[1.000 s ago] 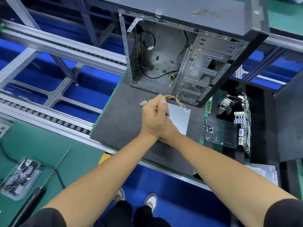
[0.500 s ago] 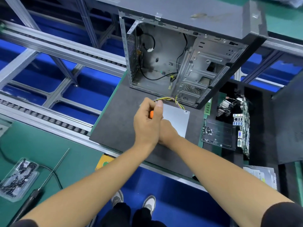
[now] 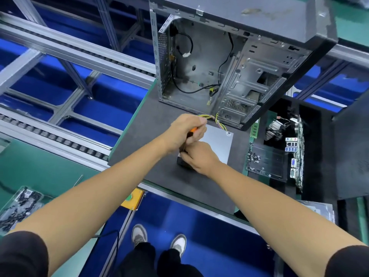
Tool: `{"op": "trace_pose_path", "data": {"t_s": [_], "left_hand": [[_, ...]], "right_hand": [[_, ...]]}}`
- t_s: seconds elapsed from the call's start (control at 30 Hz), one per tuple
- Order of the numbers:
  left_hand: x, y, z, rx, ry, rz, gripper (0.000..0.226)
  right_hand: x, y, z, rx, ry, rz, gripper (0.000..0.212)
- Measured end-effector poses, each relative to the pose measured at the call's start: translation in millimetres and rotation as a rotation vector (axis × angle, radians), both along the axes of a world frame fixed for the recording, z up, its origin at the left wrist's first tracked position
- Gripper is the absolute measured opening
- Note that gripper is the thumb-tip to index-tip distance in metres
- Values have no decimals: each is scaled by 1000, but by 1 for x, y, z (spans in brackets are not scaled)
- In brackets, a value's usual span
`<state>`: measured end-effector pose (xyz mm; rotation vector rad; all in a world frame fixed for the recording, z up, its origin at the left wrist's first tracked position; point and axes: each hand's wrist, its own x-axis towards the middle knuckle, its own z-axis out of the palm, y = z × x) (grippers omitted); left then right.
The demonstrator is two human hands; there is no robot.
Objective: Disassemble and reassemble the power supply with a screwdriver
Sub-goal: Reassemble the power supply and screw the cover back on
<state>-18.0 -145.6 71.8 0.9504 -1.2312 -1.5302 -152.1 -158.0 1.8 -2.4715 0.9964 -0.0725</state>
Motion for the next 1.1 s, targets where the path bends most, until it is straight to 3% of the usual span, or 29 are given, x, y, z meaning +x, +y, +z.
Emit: {"op": "trace_pose_path", "data": {"t_s": [0.13,0.2,0.27,0.37,0.47,0.53,0.63,0.77,0.83,0.97,1.1], "left_hand": [[-20,19,0,-113,-108,562,39],[-35,30,-5,-99,-109,711,48],[-42,33,-7,-120,-94,686,50],[-32,24,-11,-203,-18,359,48],[-24,9,-9,-111,-12,60,49],[-18,2,-2,-11,46,-5,49],[-10,3,4,-43,-24,75,41],[-31,27,-3,-90,-216,601,38],[-45,36,-4,-77,-223,742,41],[-36,37,-4,-166,-116,308,39],[-35,28,-1,-120,-219,3,43]], "right_hand": [[4,4,5,42,-49,-38,27],[6,5,4,60,-9,-72,29],[4,3,-2,74,-6,-100,26],[0,5,-3,106,-121,-78,18],[0,5,-1,99,-152,-55,25],[1,2,-1,57,-52,-28,28],[0,2,4,50,-7,-3,32],[7,5,8,127,42,-91,29],[7,4,2,205,35,-215,26],[0,4,-8,405,-185,-312,12],[-3,2,-18,415,-232,-167,26]]}}
